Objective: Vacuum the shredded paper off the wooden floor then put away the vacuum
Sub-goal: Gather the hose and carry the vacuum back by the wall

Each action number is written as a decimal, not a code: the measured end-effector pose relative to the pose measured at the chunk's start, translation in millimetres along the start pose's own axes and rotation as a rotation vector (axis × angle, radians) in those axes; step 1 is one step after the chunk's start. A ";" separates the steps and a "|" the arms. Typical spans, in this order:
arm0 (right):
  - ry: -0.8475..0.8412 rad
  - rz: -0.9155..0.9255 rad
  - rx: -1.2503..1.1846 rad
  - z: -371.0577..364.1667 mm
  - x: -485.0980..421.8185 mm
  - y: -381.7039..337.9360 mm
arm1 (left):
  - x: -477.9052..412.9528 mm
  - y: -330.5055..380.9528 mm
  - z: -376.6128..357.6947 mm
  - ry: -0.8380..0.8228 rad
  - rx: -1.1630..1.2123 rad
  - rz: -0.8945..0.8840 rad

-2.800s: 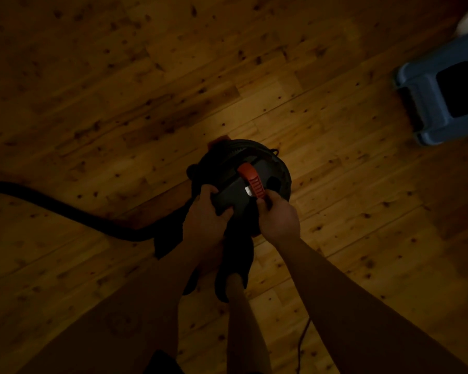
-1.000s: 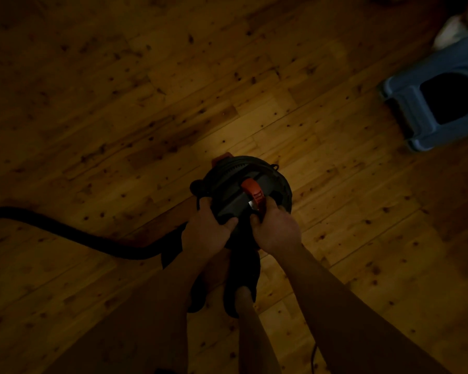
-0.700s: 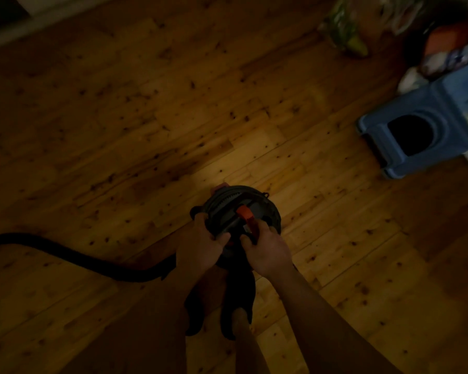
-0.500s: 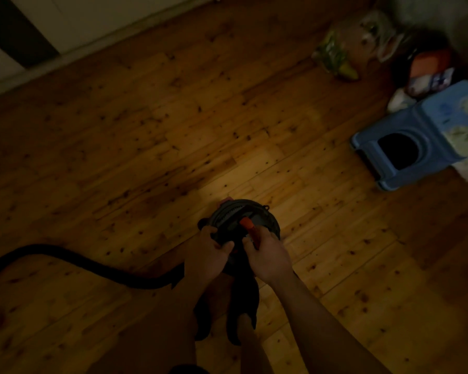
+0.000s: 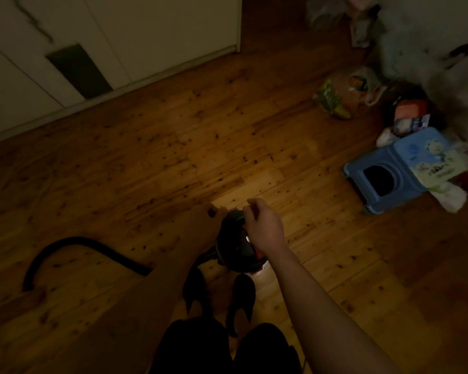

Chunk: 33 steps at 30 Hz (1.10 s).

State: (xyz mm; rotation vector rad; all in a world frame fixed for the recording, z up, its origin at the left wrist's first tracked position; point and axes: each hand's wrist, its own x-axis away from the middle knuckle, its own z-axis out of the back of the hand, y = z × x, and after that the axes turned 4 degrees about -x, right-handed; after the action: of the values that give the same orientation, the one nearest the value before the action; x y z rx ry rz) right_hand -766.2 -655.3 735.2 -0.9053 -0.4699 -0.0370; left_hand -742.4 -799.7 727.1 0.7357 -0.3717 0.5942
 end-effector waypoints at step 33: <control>-0.490 0.542 0.208 -158.0 161.4 -189.5 | 210.3 -207.1 170.8 0.643 0.356 0.102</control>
State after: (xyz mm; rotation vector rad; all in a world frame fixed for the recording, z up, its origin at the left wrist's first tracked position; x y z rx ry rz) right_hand -604.4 -867.8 860.2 -0.8082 -0.6518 0.7299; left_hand -469.5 -966.1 845.7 0.8207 0.3024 0.9676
